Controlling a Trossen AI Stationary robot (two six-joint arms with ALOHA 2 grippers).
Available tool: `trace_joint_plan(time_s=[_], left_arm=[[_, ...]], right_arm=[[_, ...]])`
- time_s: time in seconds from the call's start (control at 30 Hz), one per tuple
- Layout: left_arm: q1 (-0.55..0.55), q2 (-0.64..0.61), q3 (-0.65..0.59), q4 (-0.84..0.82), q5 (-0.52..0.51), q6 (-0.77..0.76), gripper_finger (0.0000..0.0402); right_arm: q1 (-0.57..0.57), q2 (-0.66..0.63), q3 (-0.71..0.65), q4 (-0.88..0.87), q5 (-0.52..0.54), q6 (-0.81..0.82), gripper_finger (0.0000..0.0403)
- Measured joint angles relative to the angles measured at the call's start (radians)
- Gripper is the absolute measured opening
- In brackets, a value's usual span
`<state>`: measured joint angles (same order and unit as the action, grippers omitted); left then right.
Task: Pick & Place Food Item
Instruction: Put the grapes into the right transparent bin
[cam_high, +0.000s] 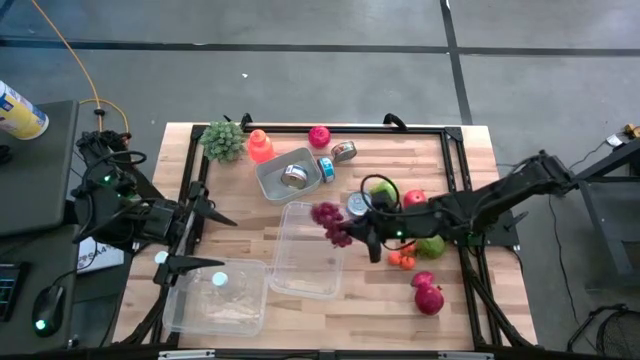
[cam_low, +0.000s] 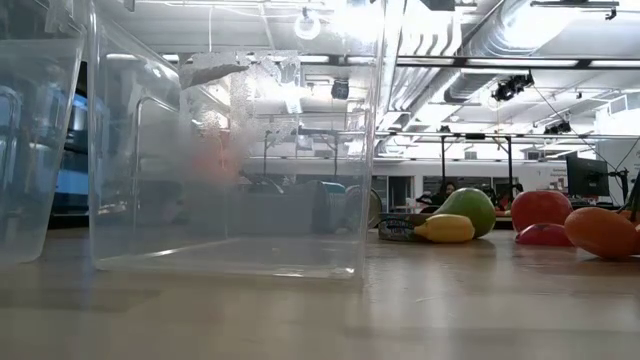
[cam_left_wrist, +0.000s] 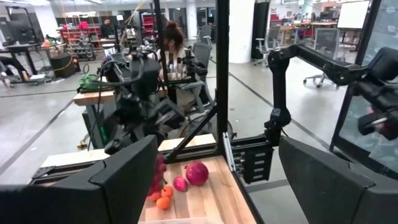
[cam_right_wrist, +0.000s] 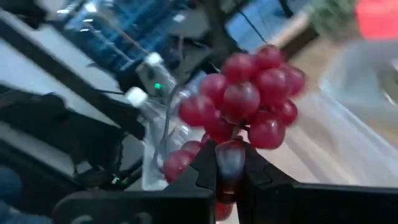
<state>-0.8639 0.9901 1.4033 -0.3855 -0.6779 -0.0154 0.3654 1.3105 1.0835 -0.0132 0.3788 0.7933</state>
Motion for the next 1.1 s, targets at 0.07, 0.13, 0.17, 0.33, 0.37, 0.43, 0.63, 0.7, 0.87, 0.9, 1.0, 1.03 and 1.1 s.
trace_joint_plan(time_s=[0.07, 0.13, 0.17, 0.33, 0.37, 0.43, 0.63, 0.7, 0.87, 0.9, 1.0, 1.03, 1.1], left_arm=[[0.000, 0.001, 0.000, 0.000, 0.000, 0.011, 0.0327], [0.000, 0.001, 0.000, 0.001, 0.000, 0.019, 0.0327], [0.000, 0.001, 0.000, 0.001, -0.001, 0.019, 0.0327], [0.014, 0.002, 0.000, 0.002, -0.001, 0.019, 0.0327], [0.016, 0.002, 0.000, 0.002, -0.001, 0.019, 0.0327], [0.018, 0.002, 0.000, 0.002, -0.001, 0.018, 0.0327], [0.017, 0.008, 0.000, 0.004, -0.001, 0.015, 0.0327], [0.017, 0.009, 0.000, 0.003, -0.001, 0.003, 0.0327], [0.016, 0.009, 0.000, 0.001, -0.001, -0.018, 0.0327], [0.016, 0.009, 0.000, 0.000, -0.001, -0.019, 0.0327], [0.016, 0.009, 0.000, -0.006, -0.001, -0.036, 0.0327], [0.016, 0.009, 0.000, -0.008, -0.001, -0.042, 0.0327], [0.016, 0.009, 0.000, -0.008, -0.001, -0.043, 0.0327]], right_arm=[[-0.011, 0.023, 0.000, 0.065, -0.011, -0.049, 0.0003], [-0.024, 0.056, 0.000, 0.051, -0.036, -0.049, 0.0003], [-0.031, 0.077, -0.001, 0.041, -0.063, -0.028, 0.0003], [-0.063, 0.183, -0.002, 0.055, -0.145, 0.073, 0.0016], [-0.068, 0.197, -0.002, 0.055, -0.166, 0.082, 0.0024], [-0.083, 0.223, -0.002, 0.078, -0.221, 0.103, 0.0044], [-0.129, 0.235, -0.002, 0.111, -0.308, 0.199, 0.0104], [-0.140, 0.236, -0.002, 0.110, -0.309, 0.206, 0.0123], [-0.159, 0.235, -0.002, 0.139, -0.345, 0.206, 0.0165], [-0.159, 0.235, -0.002, 0.144, -0.359, 0.204, 0.0173], [-0.159, 0.235, -0.002, 0.172, -0.368, 0.182, 0.0188], [-0.159, 0.235, -0.002, 0.189, -0.369, 0.178, 0.0191], [-0.159, 0.235, -0.002, 0.284, -0.403, 0.161, 0.0193]])
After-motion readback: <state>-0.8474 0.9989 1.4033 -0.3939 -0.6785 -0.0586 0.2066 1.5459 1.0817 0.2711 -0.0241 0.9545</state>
